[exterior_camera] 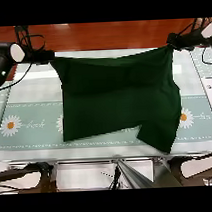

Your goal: Fold the shirts.

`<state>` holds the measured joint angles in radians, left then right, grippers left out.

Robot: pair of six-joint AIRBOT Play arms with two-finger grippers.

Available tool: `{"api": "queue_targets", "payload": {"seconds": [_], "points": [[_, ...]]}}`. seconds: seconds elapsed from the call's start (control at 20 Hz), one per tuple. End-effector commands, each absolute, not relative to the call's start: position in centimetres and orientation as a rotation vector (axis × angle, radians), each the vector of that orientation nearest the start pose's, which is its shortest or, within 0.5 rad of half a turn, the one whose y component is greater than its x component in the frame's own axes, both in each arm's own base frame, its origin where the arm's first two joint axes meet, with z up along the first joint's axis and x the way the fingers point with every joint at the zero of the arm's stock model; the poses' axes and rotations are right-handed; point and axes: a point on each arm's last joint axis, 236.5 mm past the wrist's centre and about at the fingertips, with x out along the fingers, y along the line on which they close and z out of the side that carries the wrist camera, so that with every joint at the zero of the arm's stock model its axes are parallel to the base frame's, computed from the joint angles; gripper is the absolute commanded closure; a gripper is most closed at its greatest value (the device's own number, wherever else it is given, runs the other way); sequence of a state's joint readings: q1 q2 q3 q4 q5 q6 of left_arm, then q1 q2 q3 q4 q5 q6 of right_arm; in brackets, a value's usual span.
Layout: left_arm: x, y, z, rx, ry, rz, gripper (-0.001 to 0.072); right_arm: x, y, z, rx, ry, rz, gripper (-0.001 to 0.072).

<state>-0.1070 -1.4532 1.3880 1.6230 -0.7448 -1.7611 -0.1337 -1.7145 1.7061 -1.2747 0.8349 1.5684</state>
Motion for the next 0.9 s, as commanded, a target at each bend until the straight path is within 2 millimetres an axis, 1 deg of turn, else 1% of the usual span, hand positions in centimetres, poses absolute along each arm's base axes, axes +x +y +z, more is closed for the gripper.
{"api": "queue_targets", "payload": {"seconds": [0.0, 0.05, 0.15, 0.25, 0.3, 0.4, 0.5, 0.55, 0.6, 0.65, 0.75, 0.85], "points": [[56.1, -5.2, 6.4, -0.192, 0.685, 0.009, 0.0691, 61.6, -3.8, 5.1, 0.352, 0.711, -0.036, 0.0686], [56.3, -5.3, 5.4, -0.204, 0.695, 0.014, 0.0690, 61.9, -3.9, 4.7, 0.354, 0.704, -0.040, 0.0686], [56.4, -5.4, 2.8, -0.199, 0.743, 0.020, 0.0690, 62.1, -4.0, 3.2, 0.356, 0.725, -0.044, 0.0686], [56.2, -5.3, 0.4, -0.194, 0.798, 0.029, 0.0690, 62.1, -4.0, 1.8, 0.360, 0.749, -0.047, 0.0685], [56.0, -5.3, -0.5, -0.191, 0.820, 0.033, 0.0691, 62.1, -4.0, 1.0, 0.362, 0.761, -0.048, 0.0685], [55.8, -5.3, -1.4, -0.188, 0.845, 0.037, 0.0691, 62.1, -3.8, 0.2, 0.377, 0.778, -0.047, 0.0685], [55.3, -5.1, -1.4, -0.187, 0.866, 0.042, 0.0690, 61.8, -3.5, 0.3, 0.380, 0.794, -0.041, 0.0685], [54.6, -5.0, -1.3, -0.180, 0.903, 0.049, 0.0690, 61.2, -3.4, 0.5, 0.377, 0.821, -0.033, 0.0685], [53.7, -4.8, -1.5, -0.160, 0.956, 0.053, 0.0690, 60.1, -3.2, 0.7, 0.364, 0.870, -0.023, 0.0685], [52.3, -4.6, -1.8, -0.106, 1.033, 0.042, 0.0691, 58.7, -3.1, 0.9, 0.352, 0.932, -0.013, 0.0685], [48.9, -4.1, -2.3, -0.016, 1.202, 0.021, 0.0690, 55.5, -3.5, 1.1, 0.307, 1.050, -0.015, 0.0685], [45.8, -4.2, -2.7, 0.027, 1.344, -0.006, 0.0691, 52.6, -4.7, 1.1, 0.249, 1.156, -0.039, 0.0685]]}}
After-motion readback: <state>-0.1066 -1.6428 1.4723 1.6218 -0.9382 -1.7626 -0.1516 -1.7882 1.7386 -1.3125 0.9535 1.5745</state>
